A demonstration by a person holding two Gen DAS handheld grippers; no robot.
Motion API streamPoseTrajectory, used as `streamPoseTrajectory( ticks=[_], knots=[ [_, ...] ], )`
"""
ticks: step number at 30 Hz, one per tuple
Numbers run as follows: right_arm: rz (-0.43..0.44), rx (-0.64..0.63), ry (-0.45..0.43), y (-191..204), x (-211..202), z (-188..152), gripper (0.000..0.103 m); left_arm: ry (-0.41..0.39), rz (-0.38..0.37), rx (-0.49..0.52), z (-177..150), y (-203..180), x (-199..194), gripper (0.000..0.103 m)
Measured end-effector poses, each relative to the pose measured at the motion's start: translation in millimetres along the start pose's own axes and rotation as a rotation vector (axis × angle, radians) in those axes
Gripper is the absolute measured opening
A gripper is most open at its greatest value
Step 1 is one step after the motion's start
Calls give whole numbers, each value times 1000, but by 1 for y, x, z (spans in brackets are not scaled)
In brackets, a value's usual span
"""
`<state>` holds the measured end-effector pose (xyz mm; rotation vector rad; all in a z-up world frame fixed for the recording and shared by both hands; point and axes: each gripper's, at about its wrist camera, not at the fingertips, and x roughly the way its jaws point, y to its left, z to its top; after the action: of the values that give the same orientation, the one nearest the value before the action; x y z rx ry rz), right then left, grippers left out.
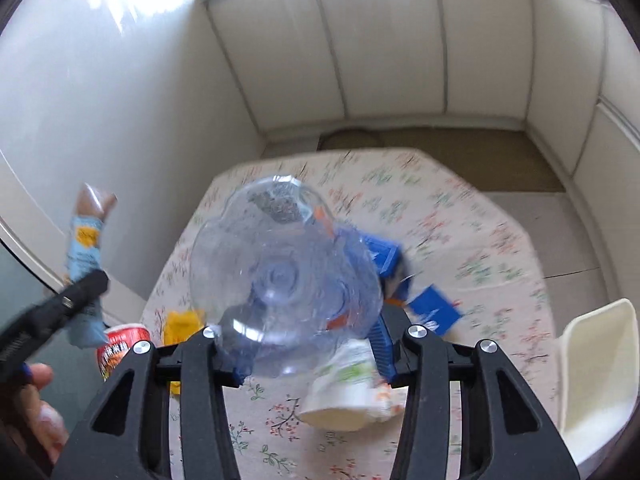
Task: Collect trash
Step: 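Carry the bottle to the white bin and open the right gripper while the left holds the carton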
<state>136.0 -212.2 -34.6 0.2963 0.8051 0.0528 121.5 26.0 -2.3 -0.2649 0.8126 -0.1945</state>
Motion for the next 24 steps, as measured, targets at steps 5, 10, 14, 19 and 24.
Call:
streamPoseTrajectory(
  ticks=[5, 10, 14, 19, 24],
  knots=[
    [-24, 30, -89, -30, -49, 3, 45, -5, -26, 38, -8, -22, 2, 54],
    [-94, 67, -152, -68, -90, -1, 45, -12, -44, 96, -19, -50, 5, 54],
    [-169, 122, -174, -111, -119, -9, 45, -11, -71, 147, -30, -74, 9, 54],
    [-252, 210, -190, -169, -147, -25, 45, 10, -119, 222, -49, -111, 17, 54],
    [-354, 265, -192, -216, -156, -44, 45, 63, -174, 278, -71, -144, 30, 54]
  ],
)
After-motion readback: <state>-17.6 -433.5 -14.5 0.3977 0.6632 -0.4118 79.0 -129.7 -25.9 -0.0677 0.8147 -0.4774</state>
